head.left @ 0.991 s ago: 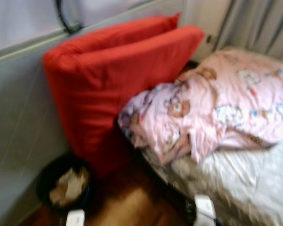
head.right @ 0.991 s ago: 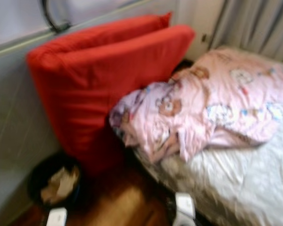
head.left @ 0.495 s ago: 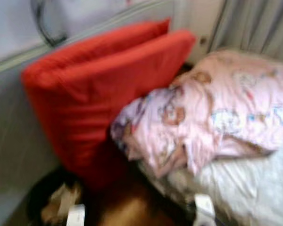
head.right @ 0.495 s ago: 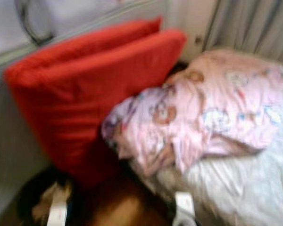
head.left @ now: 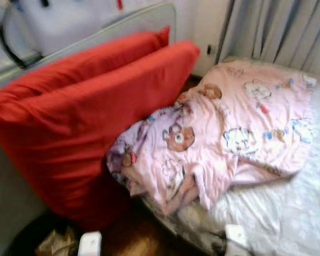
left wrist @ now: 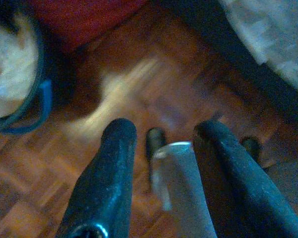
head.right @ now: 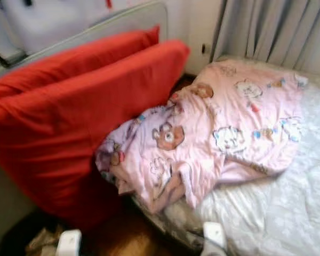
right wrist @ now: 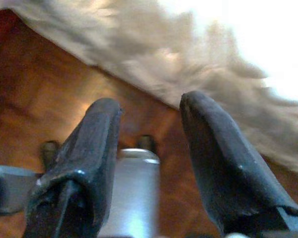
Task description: Clean up the room
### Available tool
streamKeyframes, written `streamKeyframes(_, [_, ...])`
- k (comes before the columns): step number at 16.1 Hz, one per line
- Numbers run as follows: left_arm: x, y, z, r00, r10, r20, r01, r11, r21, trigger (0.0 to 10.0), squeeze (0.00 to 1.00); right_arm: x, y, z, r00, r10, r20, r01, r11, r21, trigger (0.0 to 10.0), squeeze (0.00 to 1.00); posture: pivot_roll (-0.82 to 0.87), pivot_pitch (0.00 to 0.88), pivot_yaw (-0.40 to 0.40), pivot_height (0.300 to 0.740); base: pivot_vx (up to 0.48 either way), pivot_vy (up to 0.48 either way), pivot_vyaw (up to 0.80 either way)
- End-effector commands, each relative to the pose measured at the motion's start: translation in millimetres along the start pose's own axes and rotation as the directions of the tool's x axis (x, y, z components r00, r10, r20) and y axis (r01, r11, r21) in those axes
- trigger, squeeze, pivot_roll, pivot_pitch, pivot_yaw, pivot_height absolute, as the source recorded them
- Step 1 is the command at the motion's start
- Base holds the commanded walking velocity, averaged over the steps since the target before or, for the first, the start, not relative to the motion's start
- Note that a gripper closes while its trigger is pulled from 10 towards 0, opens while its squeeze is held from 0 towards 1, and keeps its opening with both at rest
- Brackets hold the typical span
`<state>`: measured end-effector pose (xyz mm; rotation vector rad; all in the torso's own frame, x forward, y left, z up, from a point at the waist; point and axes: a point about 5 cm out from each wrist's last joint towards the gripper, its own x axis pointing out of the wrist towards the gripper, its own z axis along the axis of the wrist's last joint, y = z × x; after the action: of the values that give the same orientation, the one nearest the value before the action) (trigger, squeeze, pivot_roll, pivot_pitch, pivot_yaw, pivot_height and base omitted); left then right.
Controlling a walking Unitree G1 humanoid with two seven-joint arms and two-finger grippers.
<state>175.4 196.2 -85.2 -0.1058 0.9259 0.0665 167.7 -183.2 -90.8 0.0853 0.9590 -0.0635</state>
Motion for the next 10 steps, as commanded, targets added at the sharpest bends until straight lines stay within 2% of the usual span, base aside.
streamKeyframes(1, [-4.4,10.9,-13.3,0.999,0.029,-0.044,-0.030,1.000,-0.001,10.0,0.00,2.0,7.7,7.8,0.999,0.025,0.025,-0.025,0.999,-0.021,10.0,0.00,0.03,0.051,0.012,0.740,0.000,0.000,0.00])
streamKeyframes(4, [-4.5,10.6,-13.9,0.999,0.028,-0.043,-0.028,1.000,-0.001,10.0,0.00,2.0,7.8,8.2,0.999,0.029,0.027,-0.028,0.999,-0.027,10.0,0.00,0.03,0.044,0.011,0.740,0.000,0.000,0.69])
streamKeyframes(10, [-4.6,9.2,-10.1,1.000,0.017,0.010,-0.016,1.000,-0.015,10.0,0.00,2.7,11.0,14.9,0.997,0.039,0.069,-0.039,0.999,0.001,10.0,0.00,0.03,0.054,0.008,0.740,0.000,0.000,0.00])
